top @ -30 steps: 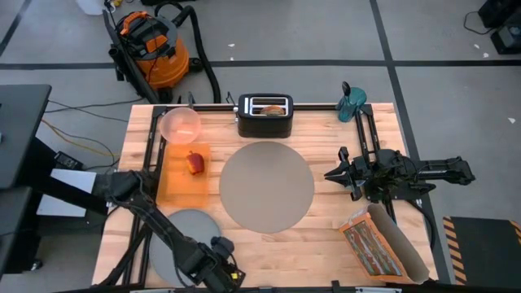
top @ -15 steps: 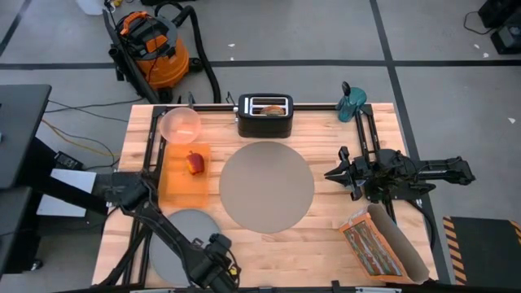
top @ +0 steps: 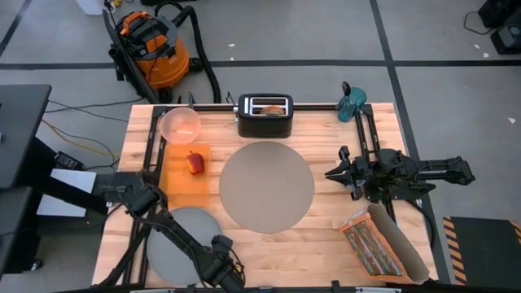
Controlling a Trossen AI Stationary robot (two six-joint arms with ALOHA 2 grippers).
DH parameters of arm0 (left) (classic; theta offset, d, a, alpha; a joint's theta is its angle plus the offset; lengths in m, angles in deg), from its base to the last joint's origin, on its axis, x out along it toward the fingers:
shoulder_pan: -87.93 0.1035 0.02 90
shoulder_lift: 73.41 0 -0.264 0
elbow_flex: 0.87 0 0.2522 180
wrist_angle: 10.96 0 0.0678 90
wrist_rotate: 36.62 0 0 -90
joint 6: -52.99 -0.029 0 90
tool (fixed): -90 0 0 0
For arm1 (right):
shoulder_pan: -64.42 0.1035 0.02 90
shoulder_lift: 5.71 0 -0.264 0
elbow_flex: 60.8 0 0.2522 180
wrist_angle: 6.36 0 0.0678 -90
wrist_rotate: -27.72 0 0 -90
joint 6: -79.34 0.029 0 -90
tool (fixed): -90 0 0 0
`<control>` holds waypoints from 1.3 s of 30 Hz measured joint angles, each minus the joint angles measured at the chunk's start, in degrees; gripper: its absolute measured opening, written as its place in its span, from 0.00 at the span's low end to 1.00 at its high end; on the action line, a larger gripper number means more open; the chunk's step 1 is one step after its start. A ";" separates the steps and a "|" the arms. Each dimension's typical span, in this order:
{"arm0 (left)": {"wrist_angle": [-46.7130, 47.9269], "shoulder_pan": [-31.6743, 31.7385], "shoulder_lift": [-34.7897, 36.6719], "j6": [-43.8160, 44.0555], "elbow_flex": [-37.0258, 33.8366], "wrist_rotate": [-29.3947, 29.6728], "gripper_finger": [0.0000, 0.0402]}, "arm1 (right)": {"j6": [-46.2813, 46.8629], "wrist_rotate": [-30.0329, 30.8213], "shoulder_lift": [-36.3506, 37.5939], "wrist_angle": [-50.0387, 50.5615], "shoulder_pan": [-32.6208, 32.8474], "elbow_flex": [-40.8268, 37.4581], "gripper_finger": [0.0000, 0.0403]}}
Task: Arrange a breakfast setting
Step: Put the blue plate on the gray table mat
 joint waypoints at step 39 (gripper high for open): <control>5.51 -2.10 0.11 -56.28 29.18 -3.94 0.03 | -5.57 0.00 0.01 -0.39 0.01 0.02 0.12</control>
